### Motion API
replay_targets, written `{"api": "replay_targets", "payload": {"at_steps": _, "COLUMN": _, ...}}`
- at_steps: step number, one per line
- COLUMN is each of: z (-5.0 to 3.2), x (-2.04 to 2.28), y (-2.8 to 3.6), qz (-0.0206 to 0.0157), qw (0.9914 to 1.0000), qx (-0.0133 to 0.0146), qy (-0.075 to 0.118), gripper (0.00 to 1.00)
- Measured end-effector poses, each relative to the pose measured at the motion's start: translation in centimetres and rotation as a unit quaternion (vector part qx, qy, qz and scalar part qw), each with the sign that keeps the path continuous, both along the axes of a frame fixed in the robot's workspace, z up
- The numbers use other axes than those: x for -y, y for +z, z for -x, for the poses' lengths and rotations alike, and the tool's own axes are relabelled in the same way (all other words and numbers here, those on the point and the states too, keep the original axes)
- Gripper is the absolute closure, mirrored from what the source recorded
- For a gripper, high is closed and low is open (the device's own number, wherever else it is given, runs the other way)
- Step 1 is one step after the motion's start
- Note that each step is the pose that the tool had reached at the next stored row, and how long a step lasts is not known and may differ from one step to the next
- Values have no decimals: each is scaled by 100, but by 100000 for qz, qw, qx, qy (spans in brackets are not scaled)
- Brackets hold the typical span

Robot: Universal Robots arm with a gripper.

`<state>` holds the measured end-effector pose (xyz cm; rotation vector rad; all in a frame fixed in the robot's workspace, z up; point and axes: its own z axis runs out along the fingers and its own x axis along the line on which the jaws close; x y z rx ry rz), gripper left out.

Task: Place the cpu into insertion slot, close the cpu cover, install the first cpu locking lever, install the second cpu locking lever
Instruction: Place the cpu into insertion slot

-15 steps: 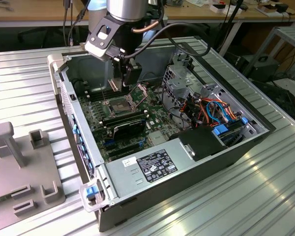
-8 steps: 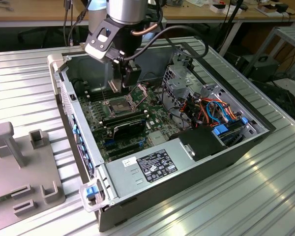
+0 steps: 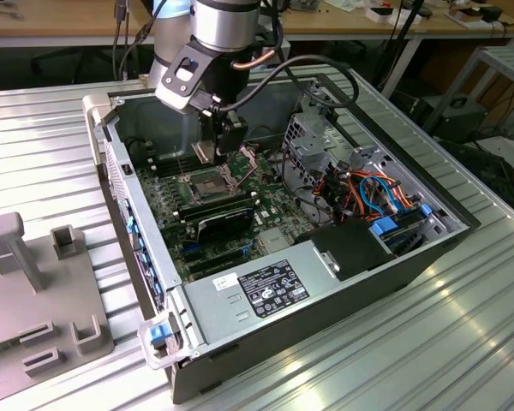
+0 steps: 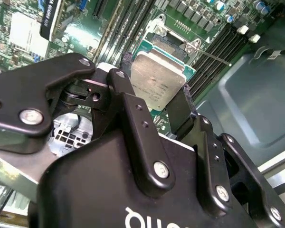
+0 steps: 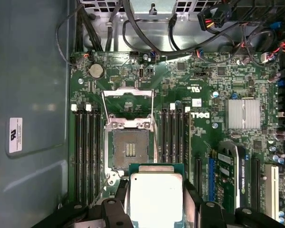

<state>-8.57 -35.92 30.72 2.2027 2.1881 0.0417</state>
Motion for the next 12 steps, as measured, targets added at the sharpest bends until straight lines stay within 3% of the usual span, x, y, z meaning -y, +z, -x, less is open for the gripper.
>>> {"api": "replay_targets", "payload": {"at_steps": 4, "z": -31, "x": -57, "y": -74, "qz": -3, "qw": 100000, "qx": 3, "qy": -1, "gripper": 45}}
{"api": "replay_targets", "payload": {"at_steps": 8, "z": -73, "x": -162, "y": -192, "qz": 1, "qw": 100000, "qx": 0, "qy": 3, "gripper": 45}}
{"api": "replay_targets", "payload": {"at_steps": 12, "z": -105, "x": -207, "y": -297, "qz": -1, "qw": 100000, "qx": -2, "qy": 4, "gripper": 45}}
